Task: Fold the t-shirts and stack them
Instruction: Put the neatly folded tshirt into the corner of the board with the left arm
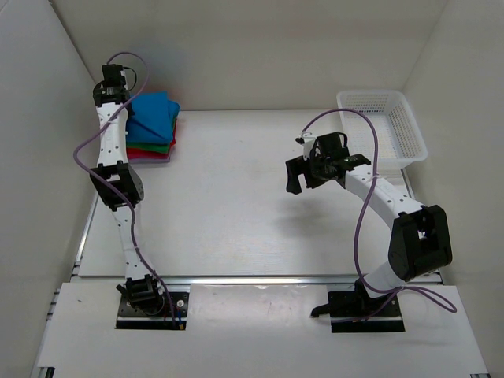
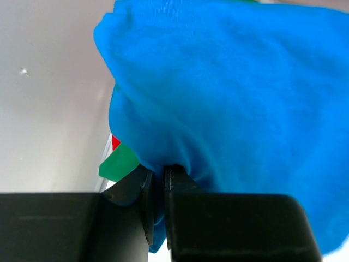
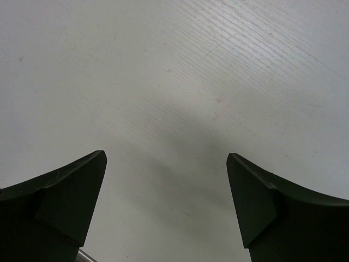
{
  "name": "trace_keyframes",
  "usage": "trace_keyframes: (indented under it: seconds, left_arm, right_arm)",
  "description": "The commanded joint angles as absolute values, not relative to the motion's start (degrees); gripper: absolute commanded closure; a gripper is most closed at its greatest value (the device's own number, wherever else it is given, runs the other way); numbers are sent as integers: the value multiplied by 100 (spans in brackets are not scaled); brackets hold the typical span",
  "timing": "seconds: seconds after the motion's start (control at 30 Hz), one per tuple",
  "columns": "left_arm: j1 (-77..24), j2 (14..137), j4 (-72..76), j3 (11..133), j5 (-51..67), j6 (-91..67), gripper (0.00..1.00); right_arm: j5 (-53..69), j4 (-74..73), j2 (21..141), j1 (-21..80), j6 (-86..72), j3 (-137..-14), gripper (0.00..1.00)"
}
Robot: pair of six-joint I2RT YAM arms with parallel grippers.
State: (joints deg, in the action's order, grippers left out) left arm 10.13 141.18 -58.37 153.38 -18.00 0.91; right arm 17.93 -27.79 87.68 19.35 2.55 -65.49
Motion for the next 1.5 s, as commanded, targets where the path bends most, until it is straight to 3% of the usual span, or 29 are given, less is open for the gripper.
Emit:
trace_keyframes:
  seconds: [0.0,0.1,0.17,0.23,0.27,0.37,0.53,0.77,0.8,0.9,1.03,1.27,1.47]
  left_arm:
    - [1169,14168,-5959,15408,-2074,62,100]
    - [1204,14247,-6003,15425,-2127,44,84]
    - [1256,14300,-6029,15407,-2101,44,79]
    - [1318,14352,-6055,15390,-2074,44,65]
    - [1318,14370,-6030,15372,-2074,35,52]
    - [1292,14396,-6178,15503,-2232,-131,35]
    - [1108,14142,-6284,15373,-2399,-237,14]
    - [643,13378,-6626,14749,-2951,-255,2]
    - [563,13186,-6723,14548,-3049,-281,1]
    - [466,12519,-6891,14003,-3042,-360,2]
    - [265,11236,-6970,12565,-2935,-369,2]
    - [-657,8099,-5837,9171,-2346,-412,1]
    - [-756,6629,-5695,7701,-1522,-501,2]
  right_arm:
    - [1740,-2724,8833,2030,237,-6846,10]
    - [1714,-2716,8815,1978,237,-6882,9]
    - [1644,-2760,8833,2030,246,-6934,10]
    - [1661,-2786,8816,2021,246,-6943,10]
    - [1644,-2751,8789,2004,220,-6935,10]
    - [1661,-2795,8780,2039,246,-6952,10]
    - [1617,-2830,8710,2057,229,-7022,10]
    - [1564,-2839,8411,2004,255,-6952,11]
    - [1608,-2778,8350,1978,220,-6900,0]
    - [1441,-2314,7982,1908,36,-6558,1]
    - [2196,-2012,7533,1381,-483,-6162,1]
    - [1213,-2935,7278,1389,-264,-6126,1]
    - [1195,-3909,7777,1134,-53,-6661,1]
